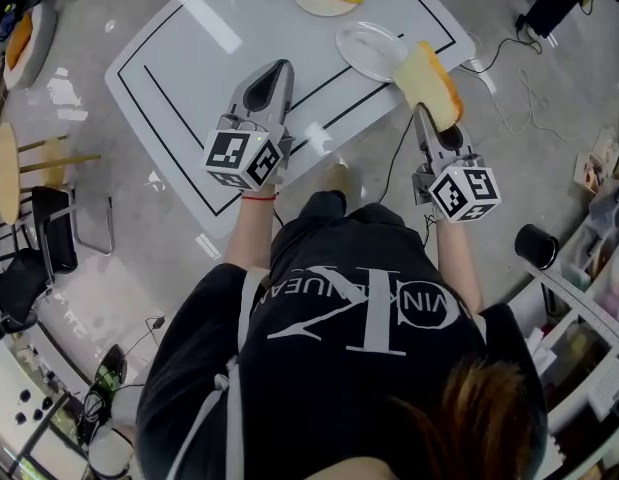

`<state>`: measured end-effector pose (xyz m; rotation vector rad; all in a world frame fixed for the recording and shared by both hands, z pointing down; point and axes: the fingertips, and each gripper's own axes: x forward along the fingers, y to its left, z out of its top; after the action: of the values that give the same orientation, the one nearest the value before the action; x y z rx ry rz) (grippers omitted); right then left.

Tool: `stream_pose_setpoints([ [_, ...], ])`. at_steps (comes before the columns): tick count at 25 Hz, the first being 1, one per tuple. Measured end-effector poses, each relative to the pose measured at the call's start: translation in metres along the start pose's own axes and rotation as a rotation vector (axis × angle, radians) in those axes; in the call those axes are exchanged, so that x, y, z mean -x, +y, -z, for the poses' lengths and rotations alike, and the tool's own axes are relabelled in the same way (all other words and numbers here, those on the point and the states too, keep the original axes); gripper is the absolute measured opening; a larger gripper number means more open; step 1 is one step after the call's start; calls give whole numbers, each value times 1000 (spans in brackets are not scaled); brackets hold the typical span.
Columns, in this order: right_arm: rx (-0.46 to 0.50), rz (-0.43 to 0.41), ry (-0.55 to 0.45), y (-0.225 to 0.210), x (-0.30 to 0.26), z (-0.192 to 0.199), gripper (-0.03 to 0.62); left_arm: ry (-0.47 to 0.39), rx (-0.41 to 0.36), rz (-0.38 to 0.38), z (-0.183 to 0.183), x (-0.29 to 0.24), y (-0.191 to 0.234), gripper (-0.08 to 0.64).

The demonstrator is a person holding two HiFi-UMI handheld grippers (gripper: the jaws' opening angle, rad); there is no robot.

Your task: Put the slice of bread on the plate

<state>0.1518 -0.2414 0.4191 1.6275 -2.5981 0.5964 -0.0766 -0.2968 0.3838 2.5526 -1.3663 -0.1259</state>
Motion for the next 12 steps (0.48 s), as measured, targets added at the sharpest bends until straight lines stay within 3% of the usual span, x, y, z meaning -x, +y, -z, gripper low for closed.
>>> stream_pose_setpoints([
  [6,-129,-32,93,-2,-25,19,97,38,9,8,14,-4,4,11],
  [12,-172,-73,176,-1,-49,27,97,67,-2,-24,19,-2,15,11],
])
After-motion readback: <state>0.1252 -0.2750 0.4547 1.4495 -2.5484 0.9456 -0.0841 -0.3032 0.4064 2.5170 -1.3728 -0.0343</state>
